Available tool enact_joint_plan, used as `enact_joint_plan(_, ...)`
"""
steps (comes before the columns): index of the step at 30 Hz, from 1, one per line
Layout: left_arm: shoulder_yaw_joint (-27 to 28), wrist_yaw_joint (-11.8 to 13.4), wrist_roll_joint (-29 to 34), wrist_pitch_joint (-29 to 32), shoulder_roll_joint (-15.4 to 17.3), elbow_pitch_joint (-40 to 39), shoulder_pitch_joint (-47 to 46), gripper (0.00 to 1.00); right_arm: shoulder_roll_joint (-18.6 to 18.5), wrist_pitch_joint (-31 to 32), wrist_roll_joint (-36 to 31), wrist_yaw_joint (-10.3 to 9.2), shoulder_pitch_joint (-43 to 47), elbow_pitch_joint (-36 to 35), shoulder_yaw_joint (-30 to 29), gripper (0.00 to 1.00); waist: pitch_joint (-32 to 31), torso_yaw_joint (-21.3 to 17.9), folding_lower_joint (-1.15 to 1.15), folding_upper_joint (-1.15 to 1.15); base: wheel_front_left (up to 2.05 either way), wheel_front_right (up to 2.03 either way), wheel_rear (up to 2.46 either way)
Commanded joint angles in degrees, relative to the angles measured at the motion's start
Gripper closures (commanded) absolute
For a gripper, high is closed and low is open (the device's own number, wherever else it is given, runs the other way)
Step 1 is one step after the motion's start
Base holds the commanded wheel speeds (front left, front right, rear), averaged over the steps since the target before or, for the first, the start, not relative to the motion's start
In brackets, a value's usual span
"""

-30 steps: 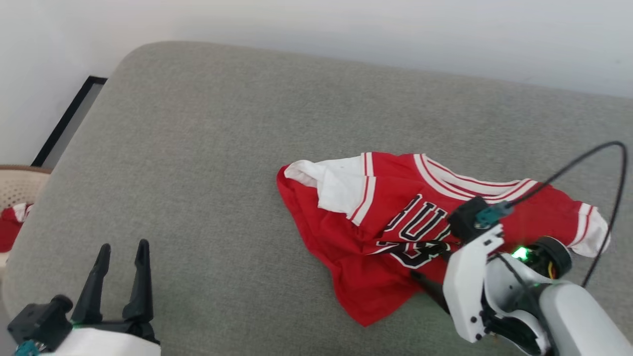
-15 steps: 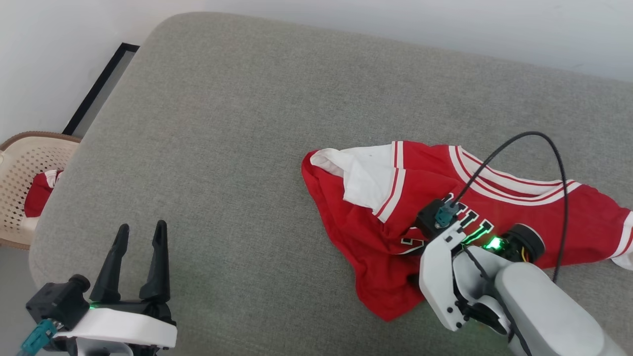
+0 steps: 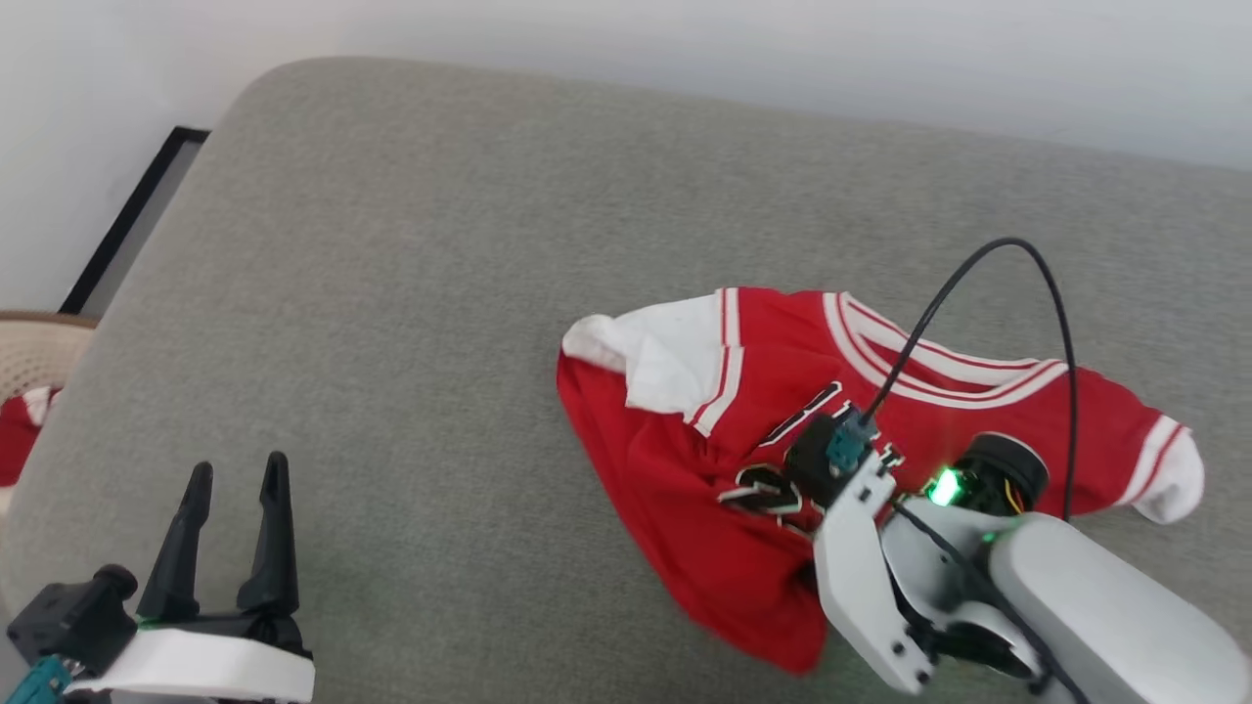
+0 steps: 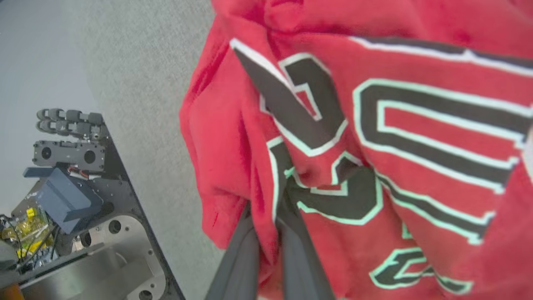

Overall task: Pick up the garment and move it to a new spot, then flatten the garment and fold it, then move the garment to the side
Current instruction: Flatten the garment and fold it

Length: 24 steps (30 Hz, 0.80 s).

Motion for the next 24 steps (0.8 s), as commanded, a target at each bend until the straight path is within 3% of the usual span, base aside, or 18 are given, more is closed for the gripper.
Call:
enact_joint_plan(1,0.3,-0.2,-0.1,-0.3,0.2,-0.1,0.4,0.00,-0.8,0.8,0.8,-0.02,0.9,-1.2,0.4,1.00,-0.5,-0.8,0.00,0.00,0.00,0.00,0.00)
enact_joint_plan(8,0.4,-0.2,-0.1,-0.3,0.6,-0.6,1.5,0.00,-7.4,7.9,5.5,-0.02,6.9,-10.2,-2.0,1.00,-1.2,-2.7,0.00,0.00,0.00,0.00,0.00)
enact_joint_plan(13,-0.2,-0.2,-0.7,-0.3,1.4,-0.3,1.5,0.00,-7.1,8.0,4.6,-0.02,11.9,-10.5,-6.6,1.00,-1.3,-3.5,0.00,0.00,0.00,0.00,0.00)
enact_joint_plan(14,-0.5,-0.2,-0.8,-0.3,1.7,0.1,1.5,0.00,-6.2,7.1,4.2,-0.02,12.7,-9.6,-7.4,0.88,-1.4,-3.7,0.00,0.00,0.00,0.00,0.00)
enact_joint_plan(15,-1.2,-0.2,-1.3,-0.3,2.0,0.4,1.3,0.00,-5.6,6.3,3.6,-0.02,13.2,-8.7,-8.1,0.53,-1.5,-3.8,0.00,0.00,0.00,0.00,0.00)
enact_joint_plan(16,-1.8,-0.2,-1.7,0.1,2.4,0.8,0.9,0.00,-5.2,5.5,2.6,-0.02,13.6,-7.6,-8.7,0.00,-1.6,-3.9,0.00,0.00,0.00,0.00,0.00)
enact_joint_plan(24,-7.8,-0.2,-9.3,10.1,8.4,-1.1,-3.6,0.00,-0.2,0.1,0.3,-0.03,16.5,-5.8,-14.7,0.00,-2.8,-6.5,0.00,0.00,0.00,0.00,0.00)
